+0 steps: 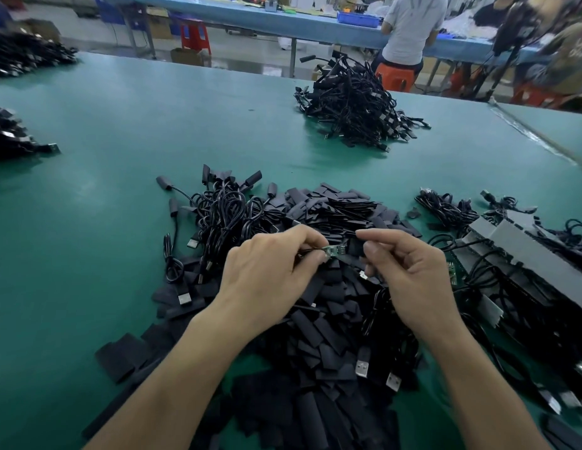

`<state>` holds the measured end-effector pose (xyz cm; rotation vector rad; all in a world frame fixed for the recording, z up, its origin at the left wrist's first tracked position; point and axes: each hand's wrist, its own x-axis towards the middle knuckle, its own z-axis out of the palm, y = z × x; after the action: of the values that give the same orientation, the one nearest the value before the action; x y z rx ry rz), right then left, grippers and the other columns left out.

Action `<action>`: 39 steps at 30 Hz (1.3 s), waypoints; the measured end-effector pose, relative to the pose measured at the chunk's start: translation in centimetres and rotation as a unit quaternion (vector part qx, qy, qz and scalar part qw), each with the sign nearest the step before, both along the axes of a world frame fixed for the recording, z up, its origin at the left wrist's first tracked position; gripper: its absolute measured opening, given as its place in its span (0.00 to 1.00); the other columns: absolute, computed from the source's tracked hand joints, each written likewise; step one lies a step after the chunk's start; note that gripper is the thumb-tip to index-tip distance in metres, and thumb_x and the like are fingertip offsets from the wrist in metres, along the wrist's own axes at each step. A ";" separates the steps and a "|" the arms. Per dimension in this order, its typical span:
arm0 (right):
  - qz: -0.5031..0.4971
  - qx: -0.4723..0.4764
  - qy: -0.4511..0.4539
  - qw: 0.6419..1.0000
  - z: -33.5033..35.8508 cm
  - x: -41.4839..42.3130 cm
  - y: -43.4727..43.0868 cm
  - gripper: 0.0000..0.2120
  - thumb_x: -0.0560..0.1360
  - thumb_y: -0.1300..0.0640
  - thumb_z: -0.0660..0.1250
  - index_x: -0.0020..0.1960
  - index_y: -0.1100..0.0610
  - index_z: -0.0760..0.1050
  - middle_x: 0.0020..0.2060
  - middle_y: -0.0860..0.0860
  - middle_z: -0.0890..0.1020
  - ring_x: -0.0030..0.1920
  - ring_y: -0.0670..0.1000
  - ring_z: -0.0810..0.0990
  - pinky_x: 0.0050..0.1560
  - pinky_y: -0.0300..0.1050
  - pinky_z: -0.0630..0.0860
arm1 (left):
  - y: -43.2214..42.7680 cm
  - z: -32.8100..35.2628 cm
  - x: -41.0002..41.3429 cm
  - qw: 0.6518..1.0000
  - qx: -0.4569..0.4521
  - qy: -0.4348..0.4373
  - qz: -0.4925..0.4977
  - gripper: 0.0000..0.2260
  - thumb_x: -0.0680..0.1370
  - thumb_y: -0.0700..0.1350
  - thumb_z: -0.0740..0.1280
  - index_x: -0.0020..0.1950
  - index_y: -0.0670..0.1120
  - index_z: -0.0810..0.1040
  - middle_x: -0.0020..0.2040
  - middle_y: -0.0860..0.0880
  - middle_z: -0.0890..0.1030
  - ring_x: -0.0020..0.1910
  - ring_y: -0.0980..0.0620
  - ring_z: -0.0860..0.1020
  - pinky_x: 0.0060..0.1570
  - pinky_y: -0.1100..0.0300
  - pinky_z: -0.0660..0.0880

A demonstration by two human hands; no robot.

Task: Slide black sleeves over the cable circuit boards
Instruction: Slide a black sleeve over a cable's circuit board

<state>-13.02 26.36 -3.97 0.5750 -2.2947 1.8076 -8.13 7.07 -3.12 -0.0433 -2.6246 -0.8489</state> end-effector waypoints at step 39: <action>0.053 -0.061 -0.083 0.993 1.2 0.8 -0.1 0.10 0.62 0.57 0.77 0.43 0.52 0.86 0.38 0.51 0.87 0.39 0.45 0.85 0.40 0.33 0.78 | -1.1 0.5 0.6 0.987 0.150 0.011 -0.064 0.09 0.77 0.54 0.65 0.53 0.59 0.83 0.40 0.66 0.83 0.42 0.62 0.82 0.47 0.48 0.80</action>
<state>-12.25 26.29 -2.81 0.5560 -2.2725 2.1027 -7.56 5.92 -2.58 -0.1396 -2.4660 -1.2725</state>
